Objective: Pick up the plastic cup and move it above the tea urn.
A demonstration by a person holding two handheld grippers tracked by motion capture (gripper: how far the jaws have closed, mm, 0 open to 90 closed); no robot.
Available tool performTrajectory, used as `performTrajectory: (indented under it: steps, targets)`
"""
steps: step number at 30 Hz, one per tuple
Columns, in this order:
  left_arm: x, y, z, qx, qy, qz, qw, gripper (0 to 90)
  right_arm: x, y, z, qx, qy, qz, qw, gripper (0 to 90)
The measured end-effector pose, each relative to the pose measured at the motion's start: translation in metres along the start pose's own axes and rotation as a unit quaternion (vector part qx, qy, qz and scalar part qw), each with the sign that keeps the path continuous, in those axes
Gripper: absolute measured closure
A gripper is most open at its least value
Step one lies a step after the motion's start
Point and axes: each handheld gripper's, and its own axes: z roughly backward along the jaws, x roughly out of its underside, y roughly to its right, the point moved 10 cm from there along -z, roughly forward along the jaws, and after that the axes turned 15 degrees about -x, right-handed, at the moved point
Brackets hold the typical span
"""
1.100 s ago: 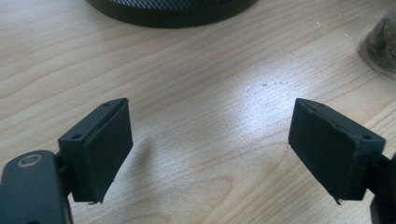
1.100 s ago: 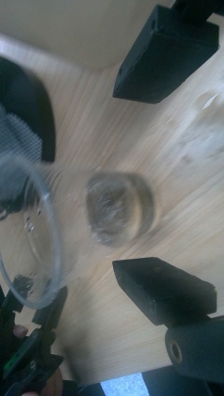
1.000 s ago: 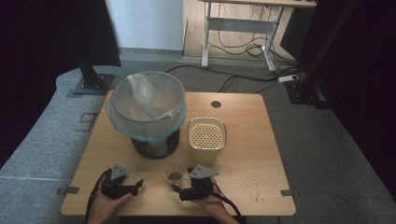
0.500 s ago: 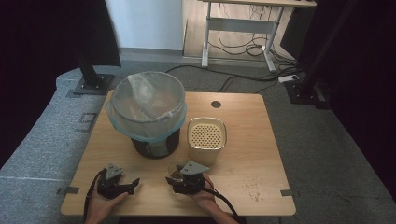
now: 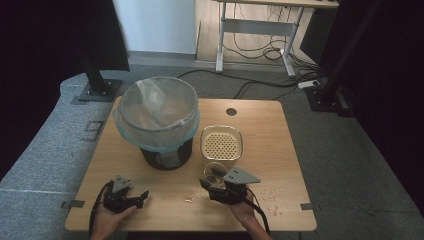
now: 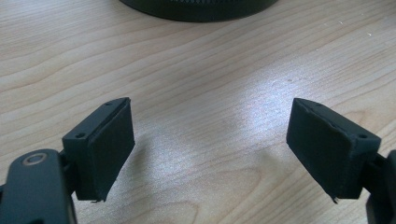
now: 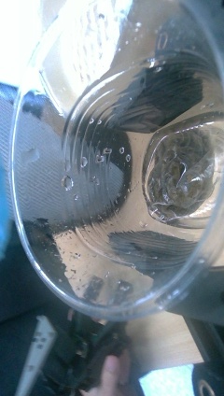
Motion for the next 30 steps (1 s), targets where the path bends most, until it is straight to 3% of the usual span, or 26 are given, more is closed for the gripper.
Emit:
performTrajectory:
  steps: [8,18,19,23,24,25,30]
  targets:
    - [0.002,0.001,-0.002,-0.001,-0.005,-0.004,1.0,14.8,-0.021,0.013,0.036,0.021,0.035,0.003,0.9992,39.6]
    - [0.004,0.001,-0.003,-0.001,-0.013,-0.01,0.9999,15.1,-0.053,0.03,0.06,0.041,0.076,0.006,0.9963,39.6]
    - [0.004,0.001,-0.003,-0.001,-0.012,-0.011,0.9999,15.1,-0.066,0.038,0.065,0.05,0.087,0.008,0.9949,39.6]
    - [0.004,0.001,-0.002,-0.002,-0.011,-0.013,0.9998,15.0,-0.08,0.051,0.068,0.061,0.09,0.007,0.9941,39.6]
    - [0.005,0.001,-0.002,-0.002,-0.012,-0.014,0.9998,15.1,-0.09,0.062,0.069,0.072,0.092,0.01,0.9931,39.7]
    - [0.005,0.001,-0.002,-0.002,-0.012,-0.014,0.9998,15.0,-0.09,0.062,0.069,0.072,0.092,0.01,0.9931,39.7]
    - [0.005,0.002,-0.002,0.0,-0.013,-0.015,0.9998,15.0,-0.102,0.091,0.061,0.097,0.078,0.015,0.9922,39.7]
